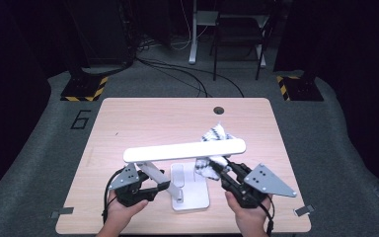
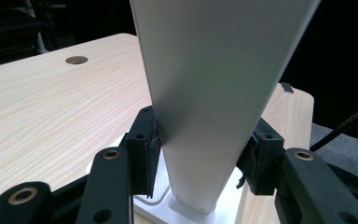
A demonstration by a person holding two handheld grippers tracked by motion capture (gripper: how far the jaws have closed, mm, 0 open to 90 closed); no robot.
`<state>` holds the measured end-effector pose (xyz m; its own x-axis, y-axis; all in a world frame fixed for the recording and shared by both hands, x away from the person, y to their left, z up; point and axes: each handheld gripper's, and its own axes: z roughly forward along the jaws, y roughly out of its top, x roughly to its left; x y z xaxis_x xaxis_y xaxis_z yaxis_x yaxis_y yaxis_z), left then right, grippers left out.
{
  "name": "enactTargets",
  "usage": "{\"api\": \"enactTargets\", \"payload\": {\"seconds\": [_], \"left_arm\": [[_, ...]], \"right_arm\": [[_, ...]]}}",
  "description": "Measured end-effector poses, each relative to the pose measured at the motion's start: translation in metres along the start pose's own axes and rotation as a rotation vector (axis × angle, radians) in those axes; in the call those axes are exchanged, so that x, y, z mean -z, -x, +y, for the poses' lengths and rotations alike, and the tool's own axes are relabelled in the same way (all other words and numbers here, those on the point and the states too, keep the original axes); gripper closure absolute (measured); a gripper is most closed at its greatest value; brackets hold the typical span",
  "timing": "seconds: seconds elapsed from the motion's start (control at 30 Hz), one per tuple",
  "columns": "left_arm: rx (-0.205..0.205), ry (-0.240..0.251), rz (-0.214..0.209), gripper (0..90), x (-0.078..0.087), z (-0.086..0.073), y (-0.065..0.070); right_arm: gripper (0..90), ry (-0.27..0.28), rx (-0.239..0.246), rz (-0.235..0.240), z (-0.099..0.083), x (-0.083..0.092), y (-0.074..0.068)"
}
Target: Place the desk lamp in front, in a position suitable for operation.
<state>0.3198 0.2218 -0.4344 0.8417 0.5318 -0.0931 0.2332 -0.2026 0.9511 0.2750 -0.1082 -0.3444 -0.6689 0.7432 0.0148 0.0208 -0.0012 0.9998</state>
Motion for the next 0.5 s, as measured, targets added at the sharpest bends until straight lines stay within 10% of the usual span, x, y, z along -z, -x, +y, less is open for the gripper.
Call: {"api": "enactTargets", "payload": {"seconds": [0.23,0.5], "left_arm": [[0.003,0.013,-0.014,54.2,0.000,-0.001,-0.001],[-0.001,0.004,-0.039,52.3,0.001,0.000,-0.004]], "right_arm": [[77.0,-0.041,-0.026,-0.009,-0.010,0.011,0.011],[77.0,-0.075,0.044,0.089,-0.011,0.000,-0.015]]}}
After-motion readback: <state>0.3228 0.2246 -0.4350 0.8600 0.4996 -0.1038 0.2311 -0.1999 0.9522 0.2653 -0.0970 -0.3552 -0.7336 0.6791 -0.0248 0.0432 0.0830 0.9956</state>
